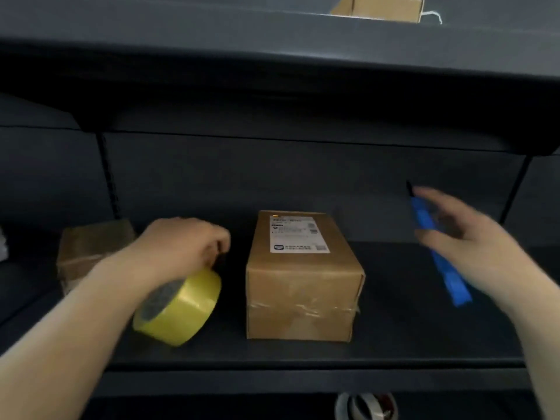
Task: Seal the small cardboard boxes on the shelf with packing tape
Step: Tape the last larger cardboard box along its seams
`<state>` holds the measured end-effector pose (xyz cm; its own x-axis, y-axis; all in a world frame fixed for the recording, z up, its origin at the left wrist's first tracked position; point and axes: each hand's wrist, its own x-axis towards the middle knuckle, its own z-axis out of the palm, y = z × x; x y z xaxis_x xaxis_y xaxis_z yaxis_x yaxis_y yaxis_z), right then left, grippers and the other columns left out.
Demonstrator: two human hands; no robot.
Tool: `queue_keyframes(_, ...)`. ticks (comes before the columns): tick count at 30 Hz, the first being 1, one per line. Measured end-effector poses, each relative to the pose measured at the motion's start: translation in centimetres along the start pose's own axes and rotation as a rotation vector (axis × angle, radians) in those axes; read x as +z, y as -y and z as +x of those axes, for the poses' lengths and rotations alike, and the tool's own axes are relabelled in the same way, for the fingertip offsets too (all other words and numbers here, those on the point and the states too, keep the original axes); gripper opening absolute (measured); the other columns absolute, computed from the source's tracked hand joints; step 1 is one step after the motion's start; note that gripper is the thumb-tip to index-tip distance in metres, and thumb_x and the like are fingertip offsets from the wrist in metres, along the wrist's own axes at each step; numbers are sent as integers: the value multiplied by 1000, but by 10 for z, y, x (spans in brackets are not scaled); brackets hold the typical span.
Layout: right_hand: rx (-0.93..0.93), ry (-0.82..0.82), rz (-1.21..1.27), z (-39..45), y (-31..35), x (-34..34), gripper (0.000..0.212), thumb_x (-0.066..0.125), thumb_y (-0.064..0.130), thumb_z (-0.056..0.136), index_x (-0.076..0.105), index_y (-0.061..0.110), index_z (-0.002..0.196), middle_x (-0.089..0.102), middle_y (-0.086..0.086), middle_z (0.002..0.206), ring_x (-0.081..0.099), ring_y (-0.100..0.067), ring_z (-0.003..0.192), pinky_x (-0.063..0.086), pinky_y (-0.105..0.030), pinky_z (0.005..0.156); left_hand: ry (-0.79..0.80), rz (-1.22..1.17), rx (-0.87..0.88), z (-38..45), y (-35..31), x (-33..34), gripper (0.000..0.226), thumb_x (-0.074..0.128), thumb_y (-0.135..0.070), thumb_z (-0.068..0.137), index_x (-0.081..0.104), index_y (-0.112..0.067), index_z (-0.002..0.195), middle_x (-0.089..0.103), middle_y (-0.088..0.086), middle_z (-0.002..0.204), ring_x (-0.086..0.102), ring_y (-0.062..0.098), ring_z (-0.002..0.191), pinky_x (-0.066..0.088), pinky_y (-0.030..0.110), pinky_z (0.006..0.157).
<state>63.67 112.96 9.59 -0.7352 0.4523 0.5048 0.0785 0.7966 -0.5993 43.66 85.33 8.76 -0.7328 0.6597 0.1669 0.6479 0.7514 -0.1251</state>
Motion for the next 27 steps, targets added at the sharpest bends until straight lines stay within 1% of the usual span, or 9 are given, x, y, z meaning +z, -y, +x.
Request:
queue_keyframes(2, 148, 136, -211, 18, -39, 16, 60, 62, 13, 82, 44, 31, 136, 59, -11, 123, 57, -27, 108, 40, -30, 84, 84, -20, -48, 26, -23, 4, 21, 45, -22, 92, 59, -31, 104, 65, -12, 101, 59, 13, 90, 39, 27, 61)
queue_keyframes(4, 257, 317, -438, 25, -69, 38, 56, 58, 15, 84, 44, 24, 136, 57, -15, 126, 57, -28, 107, 43, -29, 80, 172, -186, -188, 46, -38, 14, 21, 43, -18, 91, 63, -17, 98, 64, 2, 103, 58, 19, 88, 42, 28, 63)
queue_keyframes(7, 393, 473, -589, 21, -92, 60, 56, 47, 24, 91, 29, 30, 144, 38, -11, 144, 53, -27, 115, 48, -34, 87, 258, -273, -242, 56, -47, 22, 28, 41, -21, 96, 61, -15, 115, 59, 7, 119, 56, 26, 107, 48, 37, 92)
queue_keyframes(10, 437, 421, -558, 19, -100, 65, 58, 44, 30, 93, 19, 36, 146, 30, -10, 146, 55, -27, 110, 51, -36, 83, 306, -235, -226, 62, -50, 25, 28, 43, -22, 97, 57, -14, 120, 57, 10, 126, 55, 27, 112, 45, 38, 96)
queue_keyframes(14, 431, 391, -582, 17, -99, 63, 63, 51, 41, 89, 23, 35, 145, 35, -9, 142, 41, -31, 123, 46, -40, 92, 305, -250, -214, 64, -49, 24, 24, 45, -20, 96, 58, -13, 116, 58, 11, 122, 56, 27, 110, 46, 38, 94)
queue_keyframes(17, 309, 227, -645, 15, -84, 63, 60, 51, 47, 87, 31, 33, 143, 41, -7, 140, 32, -34, 126, 38, -45, 96, 277, -311, -211, 64, -46, 28, 23, 47, -20, 95, 59, -15, 115, 59, 10, 118, 57, 27, 105, 48, 40, 93)
queue_keyframes(21, 165, 5, -325, 5, -56, 69, 46, 56, 41, 86, 48, 33, 131, 51, -4, 132, 37, -33, 122, 35, -48, 95, 227, -284, -155, 70, -39, 37, 17, 50, -24, 93, 62, -19, 104, 63, 6, 101, 61, 22, 88, 52, 36, 81)
queue_keyframes(24, 152, -4, -77, -6, -38, 84, 38, 57, 35, 86, 54, 32, 124, 55, -1, 125, 40, -27, 122, 35, -50, 99, 221, -261, -141, 74, -37, 41, 11, 51, -27, 92, 61, -23, 93, 63, 3, 96, 61, 19, 84, 49, 32, 73)
queue_keyframes(27, 132, 27, 0, -11, -32, 98, 36, 56, 30, 88, 55, 27, 124, 56, 0, 121, 42, -24, 120, 35, -49, 100, 180, -159, -45, 71, -35, 45, 16, 52, -25, 91, 53, -25, 75, 62, 1, 88, 58, 15, 75, 47, 29, 67)
